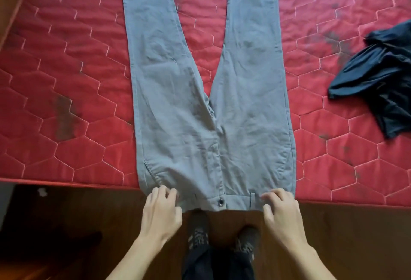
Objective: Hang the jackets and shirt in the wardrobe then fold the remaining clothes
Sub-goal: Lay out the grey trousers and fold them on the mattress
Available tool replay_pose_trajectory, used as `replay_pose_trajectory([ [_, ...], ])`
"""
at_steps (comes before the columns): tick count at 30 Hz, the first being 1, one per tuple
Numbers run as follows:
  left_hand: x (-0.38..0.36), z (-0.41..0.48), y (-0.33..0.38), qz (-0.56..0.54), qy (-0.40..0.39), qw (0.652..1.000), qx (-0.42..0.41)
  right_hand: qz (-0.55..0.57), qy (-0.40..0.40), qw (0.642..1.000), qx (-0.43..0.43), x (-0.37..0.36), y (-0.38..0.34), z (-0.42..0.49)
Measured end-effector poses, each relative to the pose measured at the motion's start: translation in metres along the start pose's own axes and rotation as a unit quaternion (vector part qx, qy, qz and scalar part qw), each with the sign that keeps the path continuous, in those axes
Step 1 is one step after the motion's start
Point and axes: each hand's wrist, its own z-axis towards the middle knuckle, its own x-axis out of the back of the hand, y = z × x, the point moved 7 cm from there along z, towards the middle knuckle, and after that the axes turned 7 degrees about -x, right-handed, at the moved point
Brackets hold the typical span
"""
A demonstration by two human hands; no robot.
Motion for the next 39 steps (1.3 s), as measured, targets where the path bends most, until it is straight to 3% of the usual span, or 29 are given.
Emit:
replay_pose_trajectory([
  [3, 0.039, 0.054, 0.012, -0.024, 0.111, 0.993, -0.016, 0.003, 0.030, 0.998, 0.060, 0.009, -0.043, 0.038],
  [6, 0.050, 0.133, 0.027, 0.012, 0.147, 0.985, -0.087, -0.044, 0.051, 0.987, 0.147, -0.002, -0.100, 0.100],
  [8, 0.039, 0.185, 0.033, 0.049, 0.117, 0.982, -0.137, -0.075, 0.047, 0.977, 0.193, -0.014, -0.139, 0.139],
  [11, 0.012, 0.226, 0.018, 0.072, 0.023, 0.988, -0.137, -0.143, 0.009, 0.957, 0.252, -0.041, -0.169, 0.175],
  [13, 0.000, 0.227, -0.004, 0.075, 0.004, 0.991, -0.115, -0.152, -0.005, 0.964, 0.220, -0.048, -0.151, 0.195],
  [17, -0.001, 0.204, -0.051, 0.066, 0.014, 0.998, -0.018, -0.146, 0.041, 0.987, 0.059, -0.027, -0.090, 0.213],
  [20, 0.010, 0.206, -0.047, 0.054, 0.048, 0.997, -0.007, -0.140, 0.049, 0.987, 0.067, -0.013, -0.108, 0.220],
  [24, 0.043, 0.258, -0.010, 0.081, 0.149, 0.976, -0.138, -0.153, 0.096, 0.953, 0.244, 0.000, -0.173, 0.250],
  [27, 0.053, 0.301, 0.006, 0.119, 0.130, 0.953, -0.245, -0.211, 0.071, 0.908, 0.356, -0.013, -0.201, 0.273],
  [32, 0.089, 0.327, 0.010, 0.141, 0.038, 0.927, -0.345, -0.215, 0.015, 0.887, 0.407, 0.011, -0.218, 0.301],
  [34, 0.111, 0.341, 0.001, 0.119, 0.033, 0.943, -0.309, -0.187, 0.048, 0.897, 0.397, 0.032, -0.218, 0.315],
  [36, 0.125, 0.352, -0.005, 0.099, 0.089, 0.955, -0.264, -0.165, 0.083, 0.909, 0.374, 0.042, -0.213, 0.325],
  [39, 0.114, 0.346, 0.007, 0.126, 0.209, 0.944, -0.221, -0.108, 0.131, 0.930, 0.326, 0.033, -0.206, 0.317],
])
